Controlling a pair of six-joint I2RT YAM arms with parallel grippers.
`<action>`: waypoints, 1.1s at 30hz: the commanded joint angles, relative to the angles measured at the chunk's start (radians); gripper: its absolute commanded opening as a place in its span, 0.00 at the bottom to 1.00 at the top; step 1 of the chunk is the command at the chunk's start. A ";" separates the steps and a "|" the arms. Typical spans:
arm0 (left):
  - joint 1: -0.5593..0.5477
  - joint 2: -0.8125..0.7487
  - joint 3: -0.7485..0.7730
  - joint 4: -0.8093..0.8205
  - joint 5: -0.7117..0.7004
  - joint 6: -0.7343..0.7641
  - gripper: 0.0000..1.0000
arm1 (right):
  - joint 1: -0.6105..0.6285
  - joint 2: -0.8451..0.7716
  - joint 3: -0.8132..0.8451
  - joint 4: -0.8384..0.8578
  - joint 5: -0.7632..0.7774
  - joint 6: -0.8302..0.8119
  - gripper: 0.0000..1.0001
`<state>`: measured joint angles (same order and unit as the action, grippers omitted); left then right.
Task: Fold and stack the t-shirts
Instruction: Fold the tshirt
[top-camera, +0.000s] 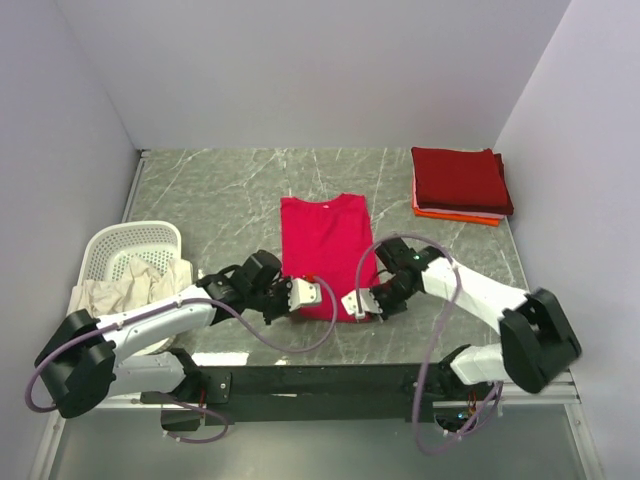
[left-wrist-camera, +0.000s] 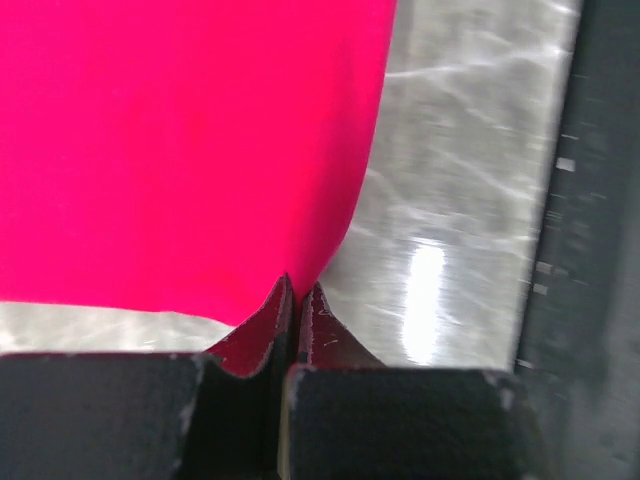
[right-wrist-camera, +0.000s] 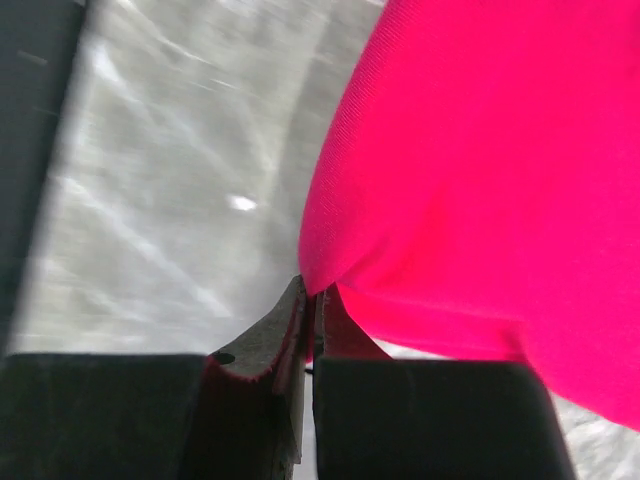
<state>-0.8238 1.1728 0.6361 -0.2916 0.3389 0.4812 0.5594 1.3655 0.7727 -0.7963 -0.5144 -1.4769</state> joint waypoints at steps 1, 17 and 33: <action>-0.017 -0.025 0.010 -0.050 0.098 -0.013 0.00 | 0.017 -0.127 -0.024 -0.073 -0.058 0.116 0.00; 0.305 0.269 0.367 0.118 0.117 0.175 0.00 | -0.182 0.223 0.595 -0.047 0.074 0.458 0.00; 0.446 0.766 0.780 0.325 0.072 0.093 0.00 | -0.269 0.670 1.096 0.134 0.273 0.734 0.00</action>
<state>-0.3805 1.8900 1.3479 -0.0589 0.4202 0.6052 0.3073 2.0037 1.7996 -0.7300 -0.3058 -0.8131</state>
